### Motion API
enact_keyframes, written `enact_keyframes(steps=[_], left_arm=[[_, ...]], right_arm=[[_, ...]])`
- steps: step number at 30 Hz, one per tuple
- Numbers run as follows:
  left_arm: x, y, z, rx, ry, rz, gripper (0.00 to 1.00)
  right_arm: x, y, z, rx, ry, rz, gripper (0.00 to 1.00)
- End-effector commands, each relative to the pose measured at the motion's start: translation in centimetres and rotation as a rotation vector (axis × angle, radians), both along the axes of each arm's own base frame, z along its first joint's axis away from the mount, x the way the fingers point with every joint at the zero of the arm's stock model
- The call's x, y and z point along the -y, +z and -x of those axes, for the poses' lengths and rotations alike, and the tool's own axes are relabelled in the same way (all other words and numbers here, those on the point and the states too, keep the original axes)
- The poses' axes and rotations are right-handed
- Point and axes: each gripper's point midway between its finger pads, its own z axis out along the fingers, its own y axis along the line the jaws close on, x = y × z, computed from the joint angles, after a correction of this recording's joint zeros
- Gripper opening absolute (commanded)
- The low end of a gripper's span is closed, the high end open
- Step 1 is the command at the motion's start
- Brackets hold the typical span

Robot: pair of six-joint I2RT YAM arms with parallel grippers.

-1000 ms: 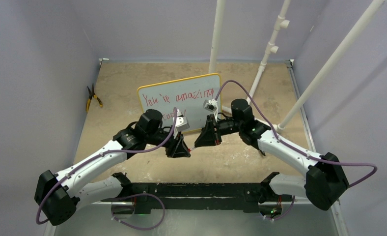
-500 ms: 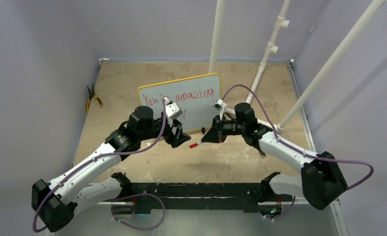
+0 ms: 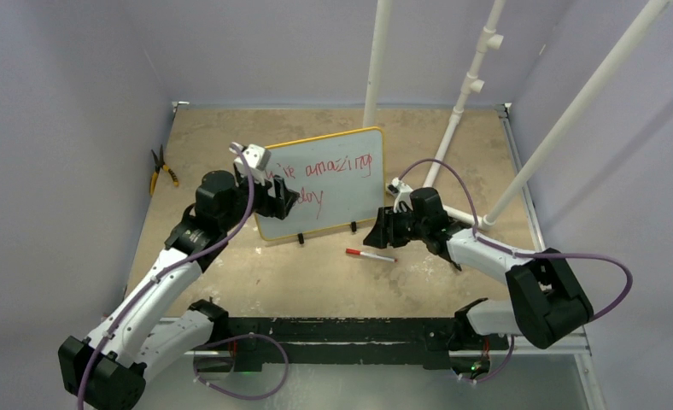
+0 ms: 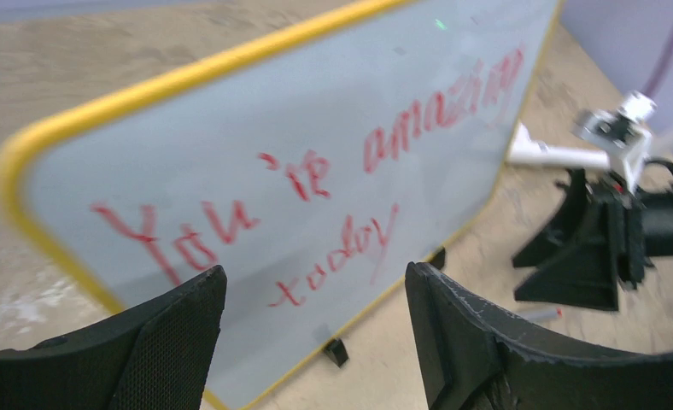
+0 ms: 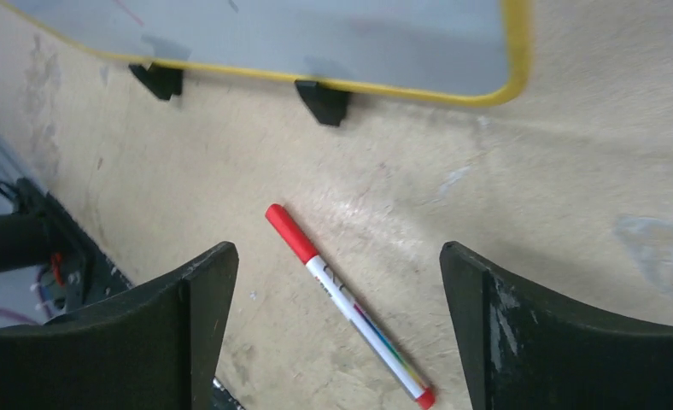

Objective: Write a sentence on the whiteboard
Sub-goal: Put down the whiteboard marker at the center of the board, then reset both arms

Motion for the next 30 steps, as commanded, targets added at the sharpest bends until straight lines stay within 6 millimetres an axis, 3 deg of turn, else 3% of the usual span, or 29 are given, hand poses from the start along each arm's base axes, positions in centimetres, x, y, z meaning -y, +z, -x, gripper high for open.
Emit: enact_keyframes(steps=[1,5,9,12,16,19,30], left_arm=[[-6.1,3.6,-1.2,0.101,0.309,0.046,0.79],[-11.5,4.3,-0.6,0.134,0.561,0.014,0.86],[-15.2,5.2,1.0,0.168,0.744,-0.027,0.88],[-16.8,5.3,2.0,0.179,0.821,-0.048,0.89],[-17.1,5.0,2.5,0.171,0.831,-0.059,0.89],[-17.0,4.8,2.4,0.167,0.822,-0.063,0.89],[-16.4,4.9,2.2,0.174,0.789,-0.050,0.90]], right_arm=[[2.6,3.2,-3.6,0.121,-0.174,0.030,0.98],[6.3,7.1,-5.8,0.232,-0.336,0.033,0.99],[10.4,12.7,-7.2,0.438,-0.519,0.073,0.99],[13.5,17.6,-6.8,0.634,-0.647,0.103,0.99],[15.5,22.6,-5.0,0.854,-0.715,0.072,0.99],[15.8,23.9,-4.2,0.904,-0.722,0.053,0.99],[15.8,24.4,-3.9,0.912,-0.719,0.039,0.99]])
